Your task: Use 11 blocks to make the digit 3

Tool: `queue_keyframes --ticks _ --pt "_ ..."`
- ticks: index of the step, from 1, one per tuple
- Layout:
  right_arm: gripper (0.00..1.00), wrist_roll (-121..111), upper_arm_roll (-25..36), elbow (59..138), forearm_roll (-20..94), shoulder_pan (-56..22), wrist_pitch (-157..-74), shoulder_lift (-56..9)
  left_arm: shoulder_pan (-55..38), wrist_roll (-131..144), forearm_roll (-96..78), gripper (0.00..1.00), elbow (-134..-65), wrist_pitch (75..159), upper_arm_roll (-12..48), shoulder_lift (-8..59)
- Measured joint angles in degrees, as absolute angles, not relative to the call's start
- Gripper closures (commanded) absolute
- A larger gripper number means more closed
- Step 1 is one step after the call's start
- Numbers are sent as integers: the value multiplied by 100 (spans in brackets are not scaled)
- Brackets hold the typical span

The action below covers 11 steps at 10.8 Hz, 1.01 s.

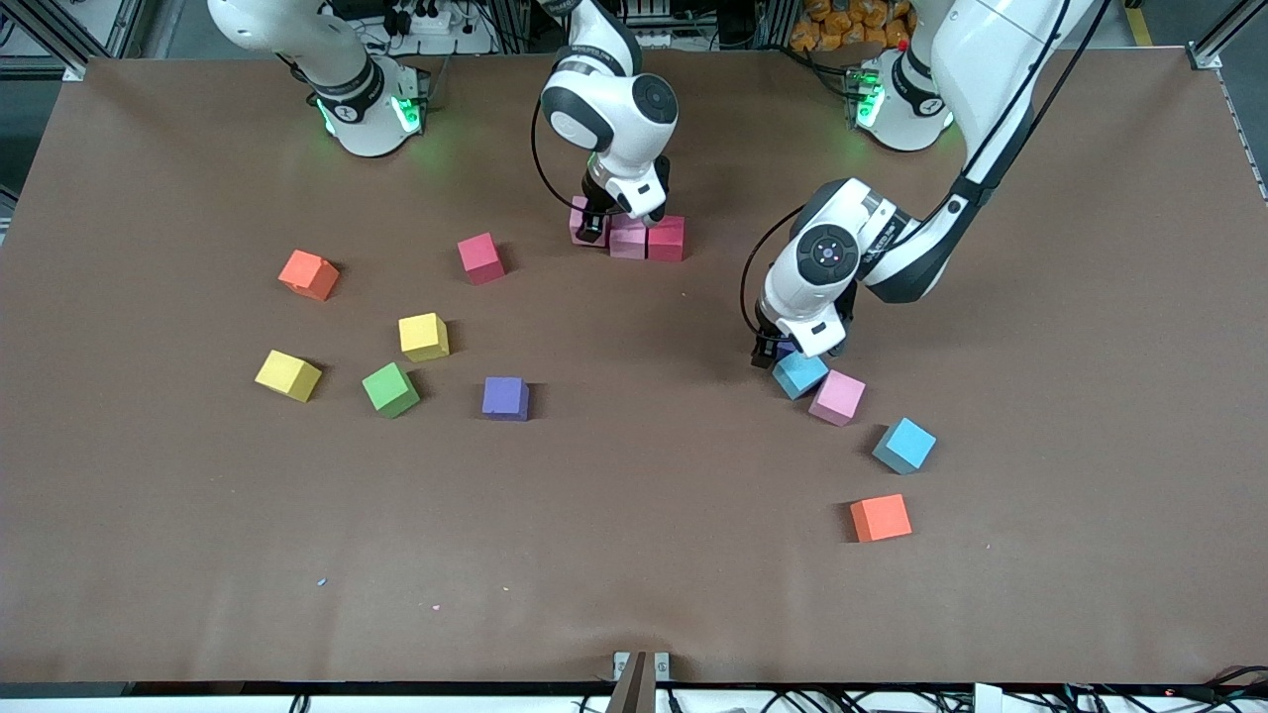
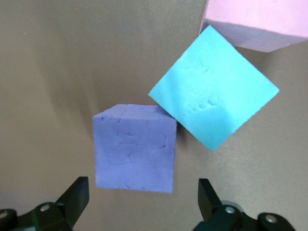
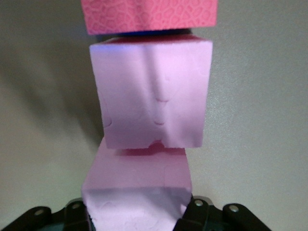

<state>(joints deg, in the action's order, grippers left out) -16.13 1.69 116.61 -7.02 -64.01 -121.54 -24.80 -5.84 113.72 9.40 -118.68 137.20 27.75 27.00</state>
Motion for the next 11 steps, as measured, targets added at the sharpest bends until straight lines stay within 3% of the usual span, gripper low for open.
queue_keyframes --ticks 9,10,11 --pt "88 -1613 171 11627 -702 -6401 -12430 -2708 -541 11373 995 0 -11848 13719 2646 2879" --pt "86 -1613 171 11611 -702 -6401 -12441 -2727 -540 11373 995 0 -11848 13719 2645 2882" --pt "77 -1613 171 11605 -702 -6401 -12456 -2733 -535 11374 995 0 -11848 13715 2642 2883"
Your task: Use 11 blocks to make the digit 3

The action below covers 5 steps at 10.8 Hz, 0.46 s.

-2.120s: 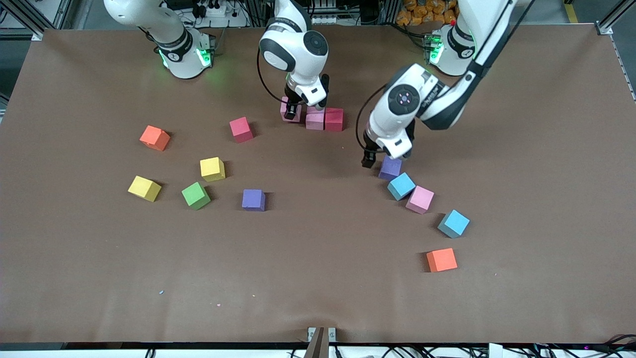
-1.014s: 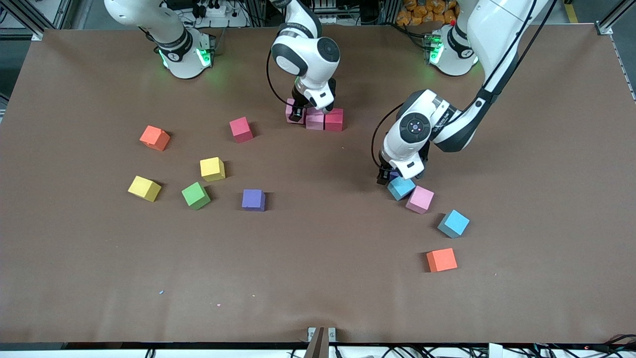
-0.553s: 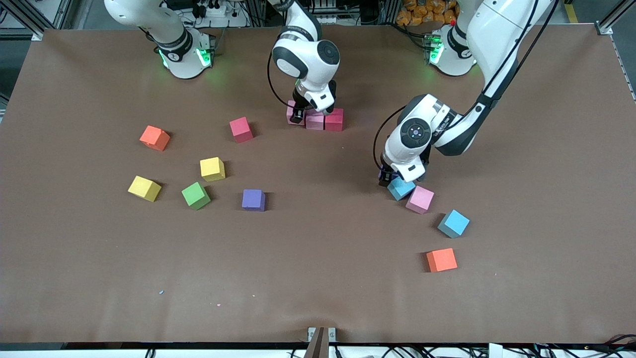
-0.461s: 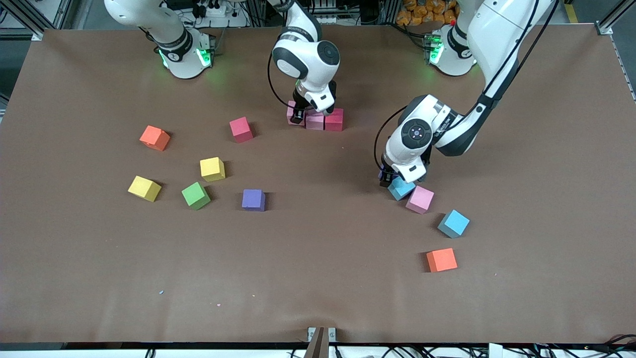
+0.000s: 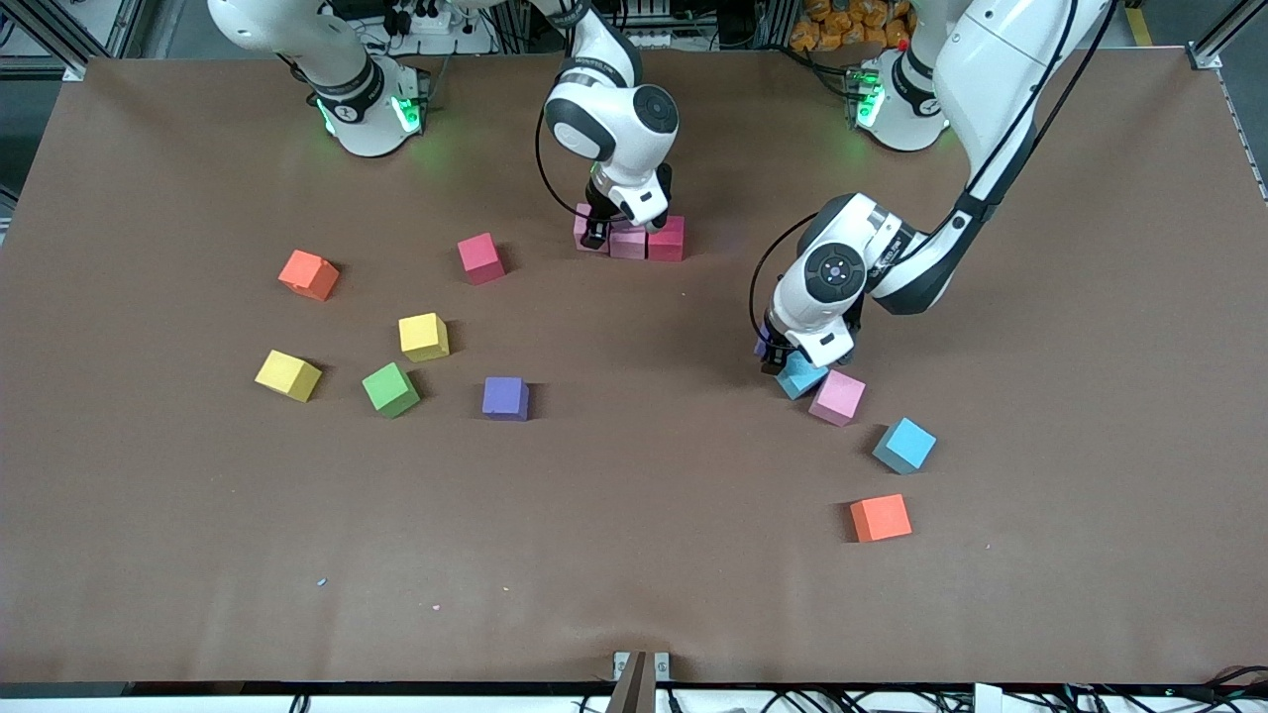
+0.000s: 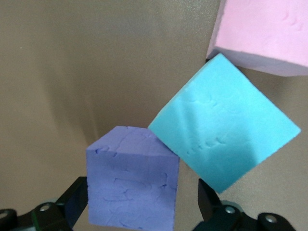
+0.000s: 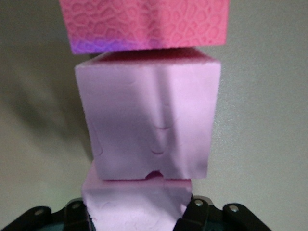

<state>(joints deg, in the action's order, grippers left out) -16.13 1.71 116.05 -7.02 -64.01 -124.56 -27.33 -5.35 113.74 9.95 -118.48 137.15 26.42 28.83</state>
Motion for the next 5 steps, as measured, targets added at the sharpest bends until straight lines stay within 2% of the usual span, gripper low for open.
queue_keyframes --ticks 1,2,3,5 --pt "33 -1613 171 11603 -702 -6401 -12464 -2733 -515 11376 995 0 -11848 13712 2636 2883" --pt "0 -1613 171 11600 -702 -6401 -12474 -2733 -479 11376 995 0 -11848 13712 2634 2883" --pt "0 -1613 172 11594 -702 -6401 -12480 -2733 -448 11376 995 3 -11847 13712 2634 2883" --pt "0 -1613 174 11566 -703 -6401 -12464 -2725 -435 11376 996 20 -11844 13712 2634 2883"
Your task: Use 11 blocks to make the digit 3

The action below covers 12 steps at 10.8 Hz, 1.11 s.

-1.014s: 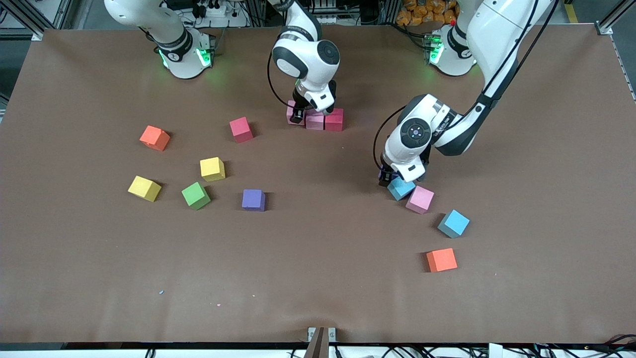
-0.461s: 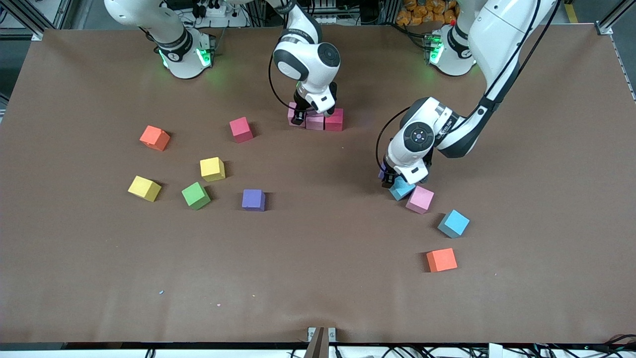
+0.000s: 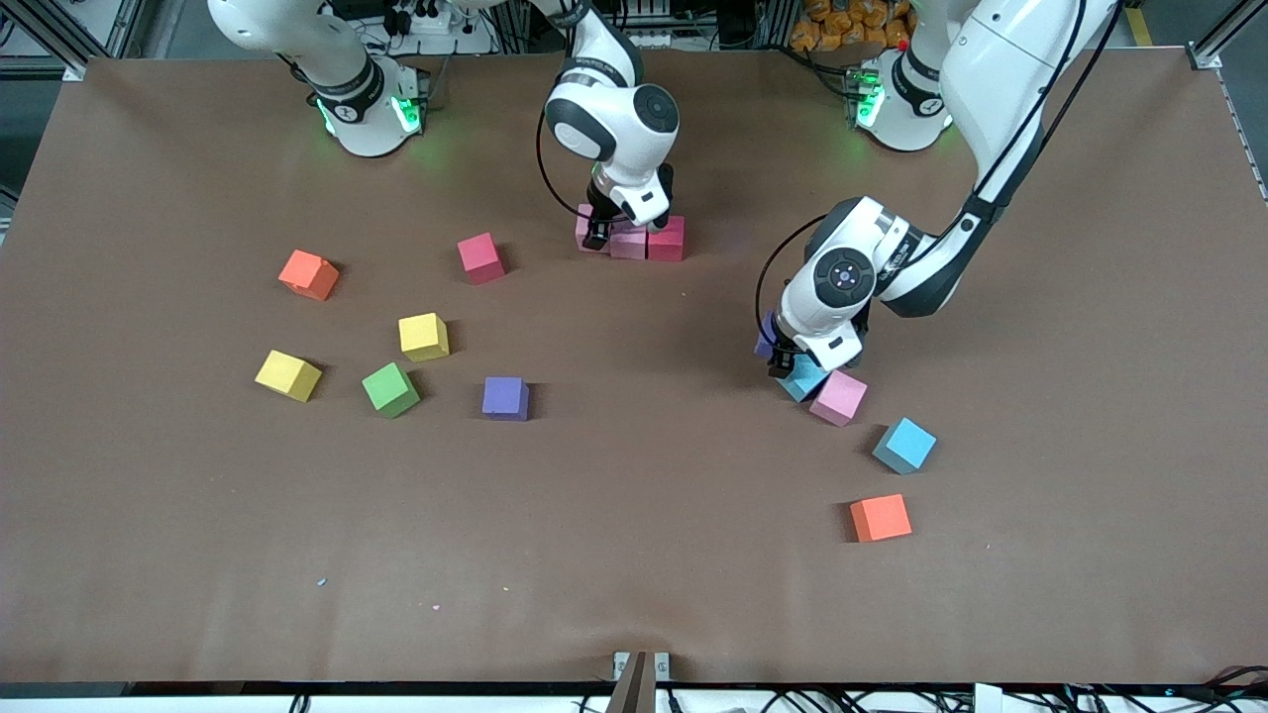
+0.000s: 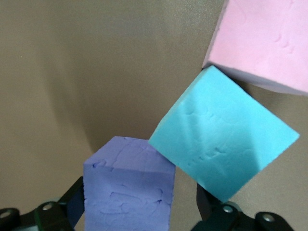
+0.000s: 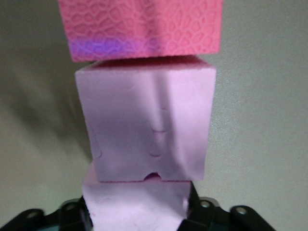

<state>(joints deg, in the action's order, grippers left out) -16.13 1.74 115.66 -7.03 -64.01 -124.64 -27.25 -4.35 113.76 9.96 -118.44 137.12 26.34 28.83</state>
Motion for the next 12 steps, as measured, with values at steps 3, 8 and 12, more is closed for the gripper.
queue_keyframes --ticks 3,8,12 --pt "0 -1613 174 11428 -705 -6402 -12015 -2478 -436 11376 996 55 -11833 13712 2636 2883" --pt "0 -1498 318 11371 -705 -6070 -11481 -1645 -445 11376 996 89 -11747 13711 2649 2891" --pt "0 -1319 396 10785 -701 -4695 -11481 -1585 -516 11376 996 91 -11550 13711 2680 2909"
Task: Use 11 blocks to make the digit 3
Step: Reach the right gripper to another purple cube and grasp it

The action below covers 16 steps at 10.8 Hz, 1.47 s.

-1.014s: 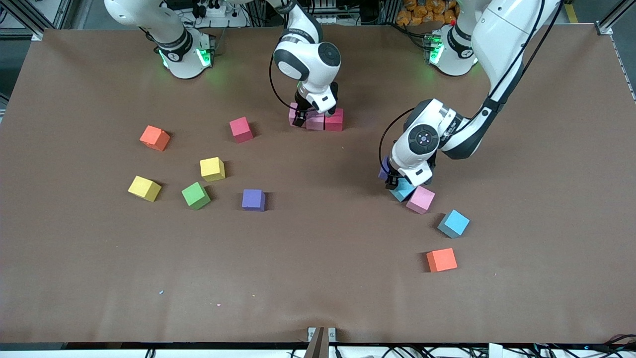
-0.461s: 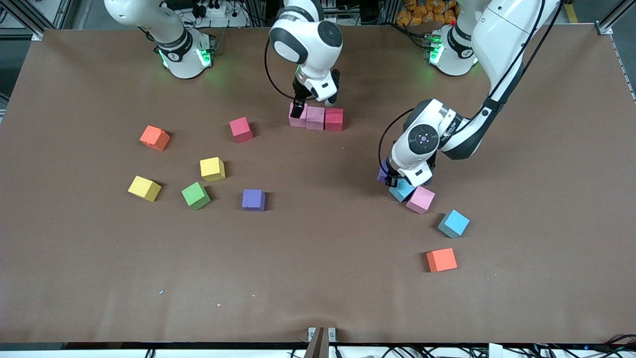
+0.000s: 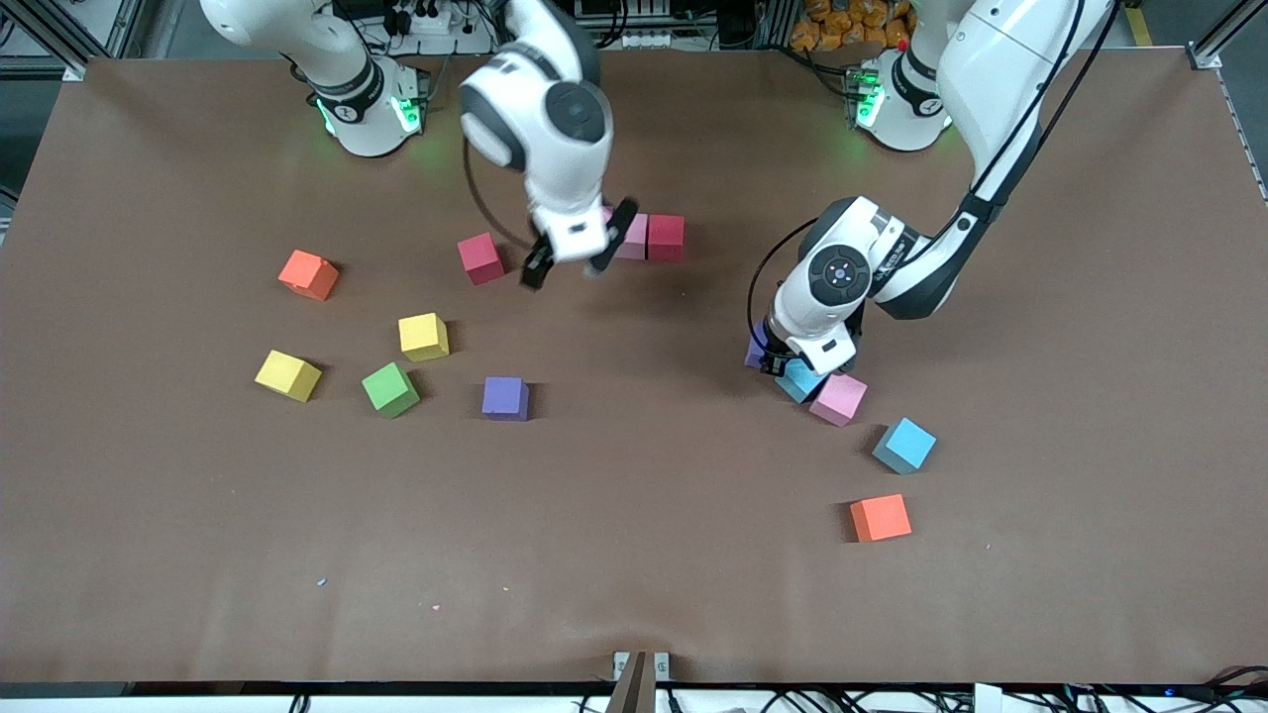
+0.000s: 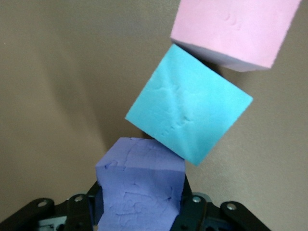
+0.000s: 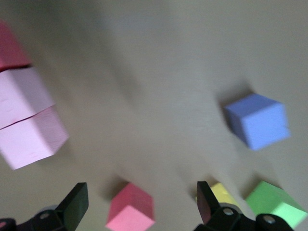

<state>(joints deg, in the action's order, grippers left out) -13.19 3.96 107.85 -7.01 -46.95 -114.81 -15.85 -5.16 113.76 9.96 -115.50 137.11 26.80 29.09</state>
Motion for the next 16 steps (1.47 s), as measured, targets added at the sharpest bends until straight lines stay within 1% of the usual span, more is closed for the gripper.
queue_keyframes --ticks 3,6,8,10,11,13,16 --pt "0 -798 413 10365 -698 -3680 -11528 -1995 -561 11376 996 91 -11363 13635 2692 2916" --pt "0 386 408 9920 -525 -3088 -11993 -2748 -576 11380 996 91 -11015 13240 2711 2911" --pt "0 874 411 9758 124 -2875 -12378 -3139 -575 11403 945 91 -10701 12803 2728 2904" --pt "0 1399 411 9569 451 -2770 -12427 -3375 -574 11418 806 92 -10452 12421 2731 2902" --pt "0 1710 395 9501 473 -2774 -12461 -3448 -575 11418 736 94 -10354 12253 2733 2901" --pt "0 2081 356 9473 490 -2793 -12684 -3543 -578 11420 706 94 -10190 11996 2739 2901" --pt "0 2239 353 9472 538 -2794 -12877 -3751 -636 11422 705 94 -10086 11904 2754 2912"
